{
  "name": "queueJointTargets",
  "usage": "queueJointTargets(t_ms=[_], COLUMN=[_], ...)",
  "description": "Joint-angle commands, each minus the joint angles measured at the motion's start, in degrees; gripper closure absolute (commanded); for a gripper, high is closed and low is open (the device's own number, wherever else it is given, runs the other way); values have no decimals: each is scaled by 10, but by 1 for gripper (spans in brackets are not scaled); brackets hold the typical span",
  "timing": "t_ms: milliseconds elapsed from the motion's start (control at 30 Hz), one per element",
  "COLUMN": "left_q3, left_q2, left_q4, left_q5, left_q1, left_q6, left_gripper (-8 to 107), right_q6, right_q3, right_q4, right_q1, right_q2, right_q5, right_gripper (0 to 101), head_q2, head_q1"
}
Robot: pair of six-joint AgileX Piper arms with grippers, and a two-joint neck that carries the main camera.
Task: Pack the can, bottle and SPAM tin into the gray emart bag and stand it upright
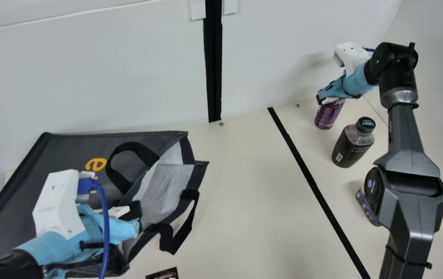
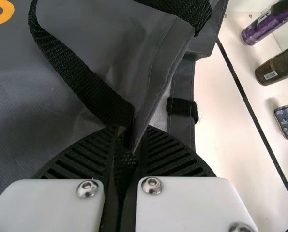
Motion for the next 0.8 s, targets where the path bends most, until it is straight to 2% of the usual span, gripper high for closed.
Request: queueJointTargets(t_ms=[0, 433, 767], left_q3=[0, 0, 0], left_q2=[0, 0, 0], left_q4=[0, 0, 0], left_q5=[0, 0, 0], left_q1=[0, 0, 0], left_q6=[0, 0, 0], left_gripper=[107, 107, 107], right_q6=[-2, -18, -33], right_q3=[-2, -6, 15], right_q4=[3, 12, 20], right_q1=[0, 2, 6], right_q2=[-1, -21, -51], right_q5=[0, 0, 0], right_gripper=[101, 101, 101], head_q2=[0, 0, 0], head_q1=[-13, -13, -13])
